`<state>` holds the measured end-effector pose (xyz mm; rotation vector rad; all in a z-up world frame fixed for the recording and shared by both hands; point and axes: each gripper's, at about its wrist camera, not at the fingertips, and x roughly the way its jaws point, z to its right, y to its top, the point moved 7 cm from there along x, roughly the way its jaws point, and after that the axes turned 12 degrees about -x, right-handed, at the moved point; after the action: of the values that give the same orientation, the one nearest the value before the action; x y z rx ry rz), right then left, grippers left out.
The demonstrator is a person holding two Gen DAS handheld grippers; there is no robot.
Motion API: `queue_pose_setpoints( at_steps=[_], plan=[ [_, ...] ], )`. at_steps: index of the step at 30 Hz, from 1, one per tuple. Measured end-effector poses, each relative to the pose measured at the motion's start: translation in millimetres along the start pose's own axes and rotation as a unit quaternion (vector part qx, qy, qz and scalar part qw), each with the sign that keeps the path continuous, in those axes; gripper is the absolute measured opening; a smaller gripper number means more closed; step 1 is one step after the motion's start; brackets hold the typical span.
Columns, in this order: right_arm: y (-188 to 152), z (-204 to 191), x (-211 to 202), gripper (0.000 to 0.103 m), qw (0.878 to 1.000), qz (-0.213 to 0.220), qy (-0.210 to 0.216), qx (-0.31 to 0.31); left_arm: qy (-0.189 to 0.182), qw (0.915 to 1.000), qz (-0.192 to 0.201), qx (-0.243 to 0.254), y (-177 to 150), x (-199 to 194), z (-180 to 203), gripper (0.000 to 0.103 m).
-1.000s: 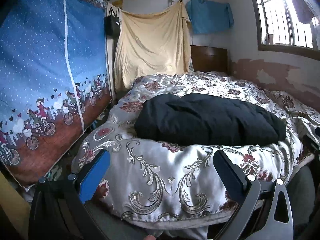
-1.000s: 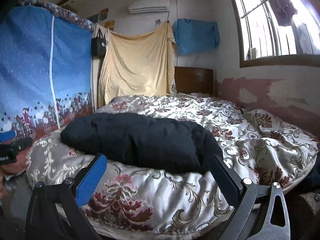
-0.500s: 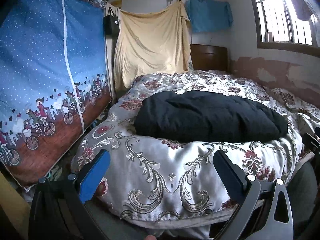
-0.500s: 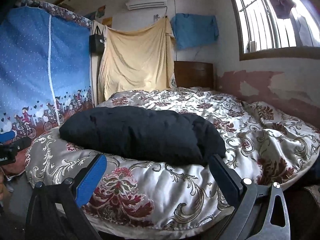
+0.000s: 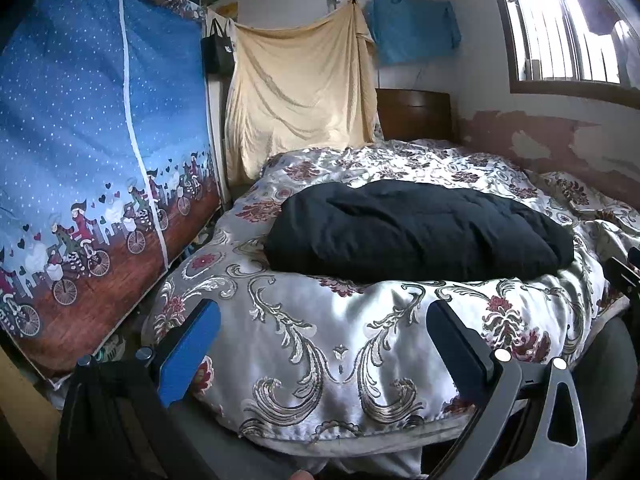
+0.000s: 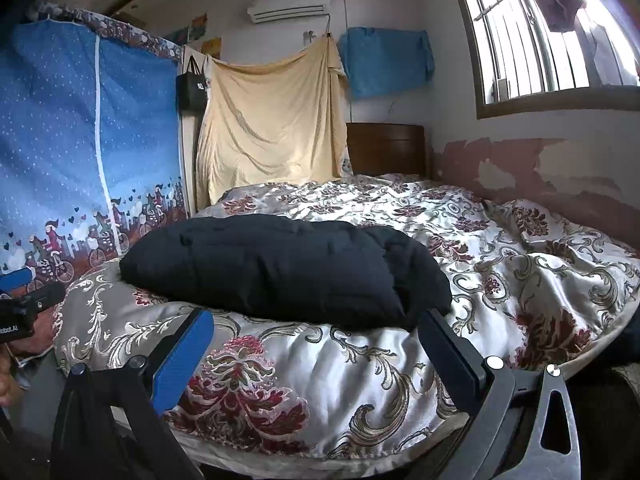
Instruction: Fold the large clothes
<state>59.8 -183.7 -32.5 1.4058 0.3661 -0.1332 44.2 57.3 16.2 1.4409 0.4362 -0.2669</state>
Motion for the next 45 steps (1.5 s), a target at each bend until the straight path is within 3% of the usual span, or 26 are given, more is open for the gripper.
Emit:
queue_pose_setpoints(
  at_steps=[45],
  plan=[
    [0.3,-2.3,-0.2,0.103,1.0,0.001,-0.002,0.002,0.002,1.0,0.005,0.002,-1.4,-3.7,-0.2,0.101]
  ],
)
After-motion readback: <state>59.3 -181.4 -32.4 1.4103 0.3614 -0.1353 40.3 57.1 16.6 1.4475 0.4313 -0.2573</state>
